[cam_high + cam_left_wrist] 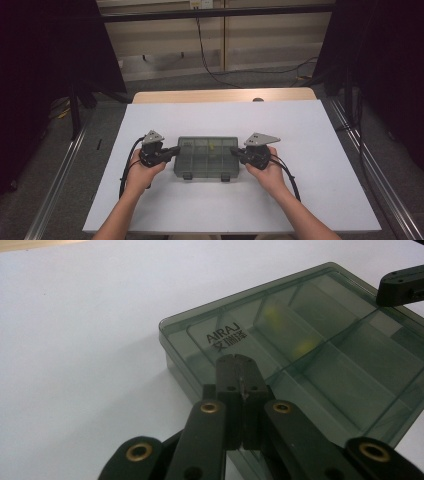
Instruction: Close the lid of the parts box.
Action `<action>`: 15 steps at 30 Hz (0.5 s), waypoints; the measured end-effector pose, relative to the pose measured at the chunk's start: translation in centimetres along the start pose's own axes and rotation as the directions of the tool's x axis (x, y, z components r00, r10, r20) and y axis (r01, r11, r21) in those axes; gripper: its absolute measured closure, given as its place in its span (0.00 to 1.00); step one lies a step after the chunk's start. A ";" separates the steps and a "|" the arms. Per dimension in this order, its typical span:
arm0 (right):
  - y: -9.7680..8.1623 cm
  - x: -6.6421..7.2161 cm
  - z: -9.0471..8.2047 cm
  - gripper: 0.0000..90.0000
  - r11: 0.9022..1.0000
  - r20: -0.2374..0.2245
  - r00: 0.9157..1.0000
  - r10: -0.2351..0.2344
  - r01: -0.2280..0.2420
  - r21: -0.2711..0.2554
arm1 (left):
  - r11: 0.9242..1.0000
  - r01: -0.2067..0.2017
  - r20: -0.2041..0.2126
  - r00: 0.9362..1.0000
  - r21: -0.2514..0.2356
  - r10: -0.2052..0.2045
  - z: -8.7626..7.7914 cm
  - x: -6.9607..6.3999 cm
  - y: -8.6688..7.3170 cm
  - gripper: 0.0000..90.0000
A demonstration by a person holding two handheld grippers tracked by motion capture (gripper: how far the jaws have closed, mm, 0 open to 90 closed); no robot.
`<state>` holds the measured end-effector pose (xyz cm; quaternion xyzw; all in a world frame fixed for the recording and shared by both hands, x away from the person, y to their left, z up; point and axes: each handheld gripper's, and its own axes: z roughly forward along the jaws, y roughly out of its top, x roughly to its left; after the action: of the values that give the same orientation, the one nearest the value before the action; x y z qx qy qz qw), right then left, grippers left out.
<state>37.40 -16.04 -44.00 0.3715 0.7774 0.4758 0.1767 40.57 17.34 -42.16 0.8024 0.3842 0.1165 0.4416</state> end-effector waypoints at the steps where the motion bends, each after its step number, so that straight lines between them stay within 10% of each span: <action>1: 0.0 0.0 0.0 1.00 1.000 0.000 1.000 -0.001 0.001 -0.001 | 1.000 0.005 0.000 1.000 0.000 -0.005 0.0 0.0 0.0 1.00; 10: 0.0 -0.1 -0.1 1.00 1.000 -0.006 1.000 -0.011 0.011 -0.006 | 1.000 0.021 -0.003 1.000 -0.006 -0.021 -0.1 -0.1 0.0 0.97; 15: -0.2 0.1 -0.2 0.82 0.999 -0.010 1.000 -0.026 0.025 -0.031 | 0.998 0.043 0.012 0.999 -0.039 -0.042 -0.7 0.1 -0.3 0.82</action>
<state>37.09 -16.14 -44.10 0.3563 0.7756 0.4874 0.1843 40.16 17.90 -42.01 0.7859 0.3965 0.1103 0.4616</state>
